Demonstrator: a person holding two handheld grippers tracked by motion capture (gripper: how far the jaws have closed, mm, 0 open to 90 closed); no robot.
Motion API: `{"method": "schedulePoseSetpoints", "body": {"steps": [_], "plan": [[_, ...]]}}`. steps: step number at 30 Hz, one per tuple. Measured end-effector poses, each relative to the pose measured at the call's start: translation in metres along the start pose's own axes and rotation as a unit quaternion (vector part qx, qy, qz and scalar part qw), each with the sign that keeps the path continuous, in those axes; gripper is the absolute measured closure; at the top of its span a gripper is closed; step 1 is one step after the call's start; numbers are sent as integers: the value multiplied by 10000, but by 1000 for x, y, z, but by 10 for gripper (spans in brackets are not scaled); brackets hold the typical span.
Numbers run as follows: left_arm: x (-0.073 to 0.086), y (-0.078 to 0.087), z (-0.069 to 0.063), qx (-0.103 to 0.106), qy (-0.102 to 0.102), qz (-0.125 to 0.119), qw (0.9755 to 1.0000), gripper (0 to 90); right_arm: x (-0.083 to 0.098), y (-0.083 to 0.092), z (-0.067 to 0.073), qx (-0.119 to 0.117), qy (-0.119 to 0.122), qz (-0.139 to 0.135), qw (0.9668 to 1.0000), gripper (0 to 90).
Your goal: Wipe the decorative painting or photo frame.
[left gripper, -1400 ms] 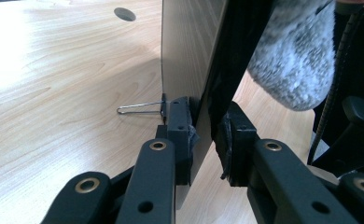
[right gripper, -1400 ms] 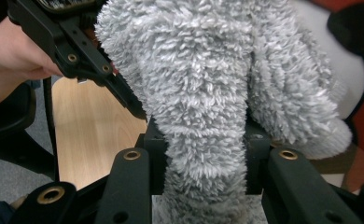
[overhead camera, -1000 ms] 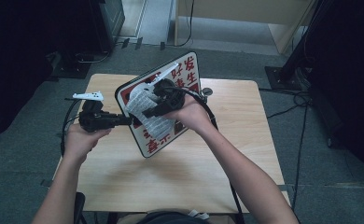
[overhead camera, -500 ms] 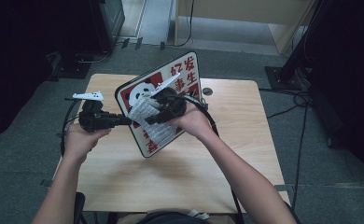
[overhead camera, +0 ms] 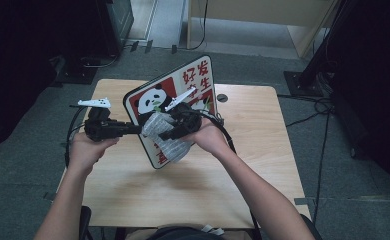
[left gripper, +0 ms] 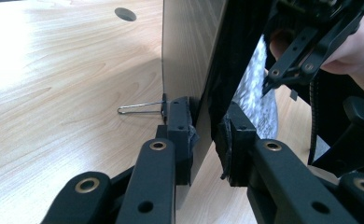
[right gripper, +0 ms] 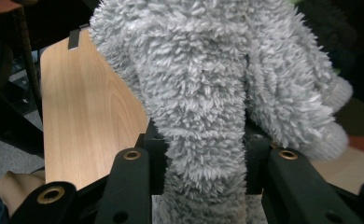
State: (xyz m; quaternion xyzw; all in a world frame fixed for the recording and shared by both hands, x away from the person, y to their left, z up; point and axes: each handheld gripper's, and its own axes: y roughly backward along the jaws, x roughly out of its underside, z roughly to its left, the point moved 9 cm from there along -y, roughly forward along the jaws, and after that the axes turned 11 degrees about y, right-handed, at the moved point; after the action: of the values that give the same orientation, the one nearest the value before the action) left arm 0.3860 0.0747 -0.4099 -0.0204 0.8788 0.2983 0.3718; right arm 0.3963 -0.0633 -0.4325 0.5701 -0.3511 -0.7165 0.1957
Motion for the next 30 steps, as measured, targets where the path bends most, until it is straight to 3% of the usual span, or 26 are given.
{"method": "schedulePoseSetpoints", "body": {"steps": [30], "plan": [[0, 0, 0, -6, 22, -15, 10000, 768, 51, -35, 5, -168, -188, 202, 9995, 646]]}}
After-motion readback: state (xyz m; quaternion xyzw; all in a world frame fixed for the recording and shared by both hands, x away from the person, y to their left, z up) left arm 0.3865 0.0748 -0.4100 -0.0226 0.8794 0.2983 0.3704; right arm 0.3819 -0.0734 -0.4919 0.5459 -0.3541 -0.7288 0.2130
